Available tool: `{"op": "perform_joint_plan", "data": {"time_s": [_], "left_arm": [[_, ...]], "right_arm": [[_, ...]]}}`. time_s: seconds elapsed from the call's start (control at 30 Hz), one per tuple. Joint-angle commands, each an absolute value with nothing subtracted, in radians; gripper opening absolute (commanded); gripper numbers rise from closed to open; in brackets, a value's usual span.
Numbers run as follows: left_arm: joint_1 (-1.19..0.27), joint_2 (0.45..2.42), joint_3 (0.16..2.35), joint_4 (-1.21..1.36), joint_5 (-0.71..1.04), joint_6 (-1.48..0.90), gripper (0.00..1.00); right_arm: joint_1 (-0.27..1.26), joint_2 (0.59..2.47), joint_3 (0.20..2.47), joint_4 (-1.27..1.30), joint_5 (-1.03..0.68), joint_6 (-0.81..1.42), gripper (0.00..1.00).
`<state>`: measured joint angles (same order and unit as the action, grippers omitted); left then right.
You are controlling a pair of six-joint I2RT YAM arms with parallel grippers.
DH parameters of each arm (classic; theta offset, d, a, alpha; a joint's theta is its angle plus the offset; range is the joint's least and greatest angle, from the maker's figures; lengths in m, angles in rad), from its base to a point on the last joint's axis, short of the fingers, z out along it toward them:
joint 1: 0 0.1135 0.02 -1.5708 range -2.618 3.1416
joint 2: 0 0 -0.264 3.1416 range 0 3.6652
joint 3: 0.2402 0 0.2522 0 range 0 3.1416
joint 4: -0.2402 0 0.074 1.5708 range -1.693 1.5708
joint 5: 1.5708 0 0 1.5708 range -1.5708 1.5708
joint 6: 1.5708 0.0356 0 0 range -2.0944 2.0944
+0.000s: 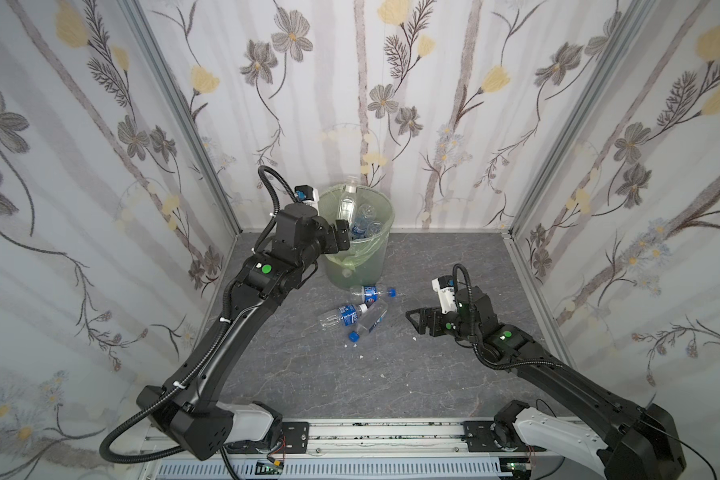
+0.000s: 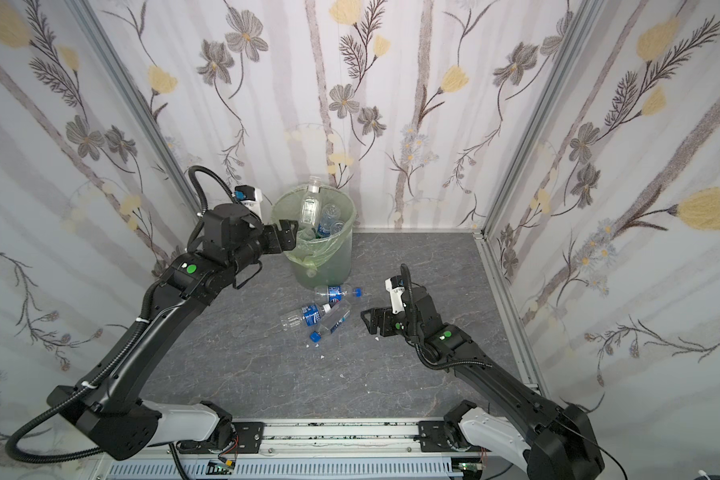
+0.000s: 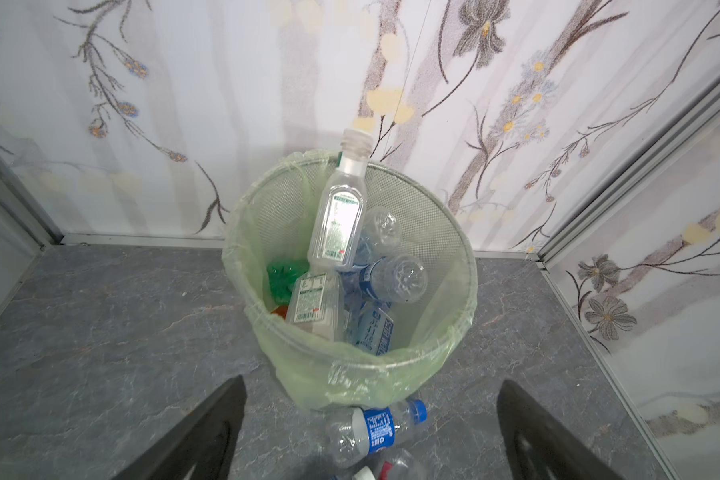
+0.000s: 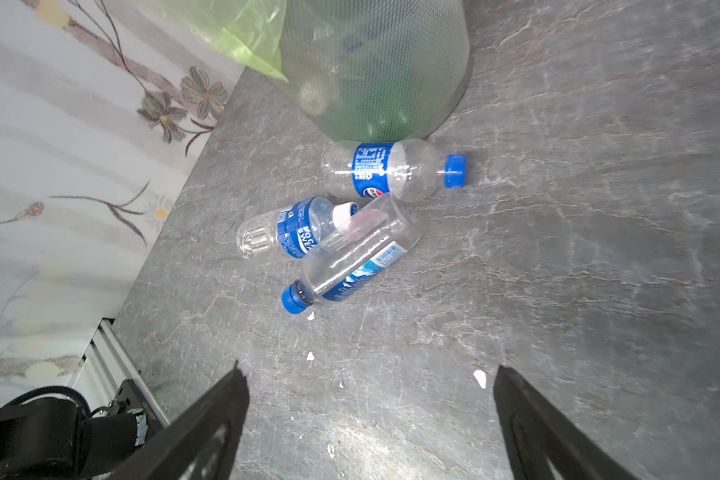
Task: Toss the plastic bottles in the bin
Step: 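Drop the tea bottle into the wastebasket with the left gripper while the right gripper lowers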
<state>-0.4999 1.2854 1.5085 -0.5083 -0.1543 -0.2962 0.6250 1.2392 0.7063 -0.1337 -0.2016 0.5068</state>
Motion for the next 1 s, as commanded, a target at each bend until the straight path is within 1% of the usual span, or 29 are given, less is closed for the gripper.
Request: {"op": "perform_joint_plan", "data": {"time_s": [0.0,0.1,0.23,0.47,0.6,0.73,0.87,0.97], "left_arm": [[-0.497,1.177,1.373,-0.511,-0.195,-0.334,0.95],[-0.491,1.053,1.214,-0.512,-0.21,-0.364,0.95],[-0.489,0.919,1.065,-0.513,-0.215,-0.412,0.95],[-0.486,0.749,0.843,-0.514,-0.233,-0.506,0.94],[-0.487,0.698,0.785,-0.512,-0.214,-0.538,0.94],[-0.486,0.674,0.757,-0.512,-0.212,-0.541,0.94],[-0.485,0.674,0.745,-0.513,-0.207,-0.535,0.93],[-0.486,0.674,0.74,-0.513,-0.204,-0.532,0.93]], "right_arm": [[0.677,1.321,0.743,-0.061,-0.17,0.584,0.95],[0.741,1.429,0.805,-0.034,-0.146,0.633,0.95],[0.802,1.574,0.882,-0.017,-0.107,0.698,0.92],[0.892,1.801,1.007,-0.042,0.039,0.773,0.94],[0.902,1.896,1.052,-0.048,0.064,0.788,0.95],[0.893,1.951,1.078,-0.049,0.098,0.795,0.95],[0.879,1.999,1.103,-0.081,0.115,0.779,0.91],[0.87,1.988,1.081,-0.093,0.122,0.767,0.87]]}}
